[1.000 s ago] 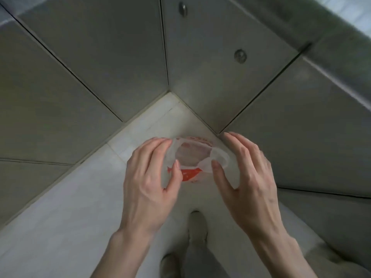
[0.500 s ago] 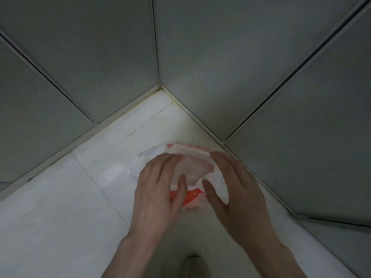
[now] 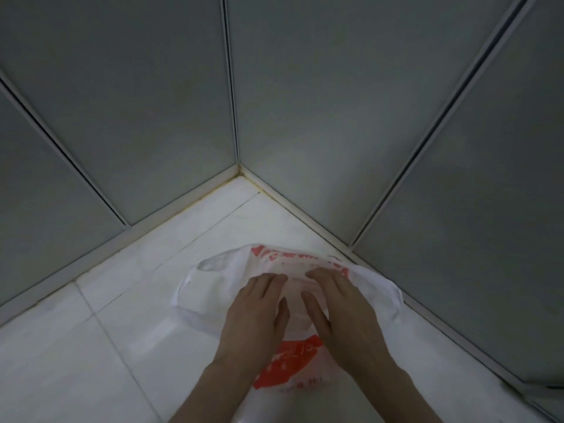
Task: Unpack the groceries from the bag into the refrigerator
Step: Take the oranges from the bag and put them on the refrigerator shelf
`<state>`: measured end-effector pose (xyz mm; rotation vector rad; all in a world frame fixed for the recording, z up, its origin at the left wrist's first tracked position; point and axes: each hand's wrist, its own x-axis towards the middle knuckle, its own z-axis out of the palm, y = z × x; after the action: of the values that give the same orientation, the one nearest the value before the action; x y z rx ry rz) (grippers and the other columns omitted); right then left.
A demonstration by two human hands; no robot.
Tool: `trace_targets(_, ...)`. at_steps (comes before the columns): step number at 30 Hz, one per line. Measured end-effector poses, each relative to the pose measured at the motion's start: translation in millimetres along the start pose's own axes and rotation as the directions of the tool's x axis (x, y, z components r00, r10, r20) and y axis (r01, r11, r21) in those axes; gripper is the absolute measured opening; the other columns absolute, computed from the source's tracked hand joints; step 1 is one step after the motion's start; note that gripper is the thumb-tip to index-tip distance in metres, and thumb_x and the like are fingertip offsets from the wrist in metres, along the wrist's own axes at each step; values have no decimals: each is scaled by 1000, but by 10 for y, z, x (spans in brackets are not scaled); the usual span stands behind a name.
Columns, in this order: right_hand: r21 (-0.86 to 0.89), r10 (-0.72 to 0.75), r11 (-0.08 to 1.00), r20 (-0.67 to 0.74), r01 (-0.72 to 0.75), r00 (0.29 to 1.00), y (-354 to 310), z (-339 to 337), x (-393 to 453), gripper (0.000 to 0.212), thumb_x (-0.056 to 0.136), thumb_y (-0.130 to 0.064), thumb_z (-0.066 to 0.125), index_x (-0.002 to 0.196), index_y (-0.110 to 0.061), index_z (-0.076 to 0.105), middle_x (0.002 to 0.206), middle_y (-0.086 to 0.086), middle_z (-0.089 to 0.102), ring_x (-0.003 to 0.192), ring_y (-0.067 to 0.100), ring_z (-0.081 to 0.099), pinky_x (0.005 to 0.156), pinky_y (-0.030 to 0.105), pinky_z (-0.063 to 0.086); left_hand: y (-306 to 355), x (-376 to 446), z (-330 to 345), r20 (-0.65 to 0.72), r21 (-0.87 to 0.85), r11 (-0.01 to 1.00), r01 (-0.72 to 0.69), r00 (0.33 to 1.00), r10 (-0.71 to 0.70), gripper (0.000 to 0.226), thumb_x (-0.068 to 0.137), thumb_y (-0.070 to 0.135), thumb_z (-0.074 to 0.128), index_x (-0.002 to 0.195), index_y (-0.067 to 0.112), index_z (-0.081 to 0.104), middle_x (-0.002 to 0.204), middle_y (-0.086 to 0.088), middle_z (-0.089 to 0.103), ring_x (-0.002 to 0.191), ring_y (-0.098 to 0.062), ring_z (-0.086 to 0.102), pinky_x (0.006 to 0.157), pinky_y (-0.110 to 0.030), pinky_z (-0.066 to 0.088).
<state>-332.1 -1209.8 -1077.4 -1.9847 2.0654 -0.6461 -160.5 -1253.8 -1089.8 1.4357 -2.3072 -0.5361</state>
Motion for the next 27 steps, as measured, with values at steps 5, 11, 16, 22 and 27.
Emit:
trace_targets(5, -48, 56, 998, 106, -51, 993, 88, 114, 63, 64, 103, -62, 21, 135, -22, 59, 132, -3, 66, 115, 16, 65, 97, 23, 46, -12, 50, 180, 67, 15, 1000, 13, 998, -14, 41, 106, 32, 49, 147, 27, 49, 148, 9, 51, 134, -12, 49, 117, -26, 36)
trace_targets(11, -101, 5, 995, 274, 24, 962, 63, 273, 328, 51, 110, -48, 29, 134, -18, 61, 132, 2, 66, 119, 19, 62, 110, 36, 46, -94, 46, 293, 132, 68, 998, 2, 991, -11, 43, 101, 26, 56, 144, 25, 52, 148, 6, 52, 134, -15, 48, 117, -29, 35)
trace_targets(16, -198, 5, 977, 385, 77, 923, 166, 405, 342, 40, 108, -24, 47, 148, -20, 47, 143, 3, 56, 121, 22, 59, 105, 34, 43, -252, -176, 343, 252, 146, 989, -37, 968, -1, 55, 80, 23, 75, 134, 18, 63, 129, -1, 63, 119, -26, 59, 102, -35, 48)
trace_targets(22, -334, 138, 942, 477, 34, 868, 288, 226, 4, 62, 100, -49, 55, 153, -23, 37, 153, 4, 50, 129, 23, 59, 111, 39, 45, -216, -319, 240, 430, 184, 977, -106, 903, 17, 81, 90, 42, 68, 159, 21, 31, 157, -1, 40, 146, -24, 37, 121, -34, 27)
trace_targets(27, -398, 212, 917, 473, -7, 855, 357, 47, -217, 88, 90, -61, 63, 161, -27, 23, 161, 4, 41, 136, 25, 54, 113, 43, 45, -117, -372, 206, 559, 236, 968, -83, 826, -65, 96, 87, 53, 69, 161, 23, 17, 162, -4, 30, 149, -26, 30, 123, -38, 26)
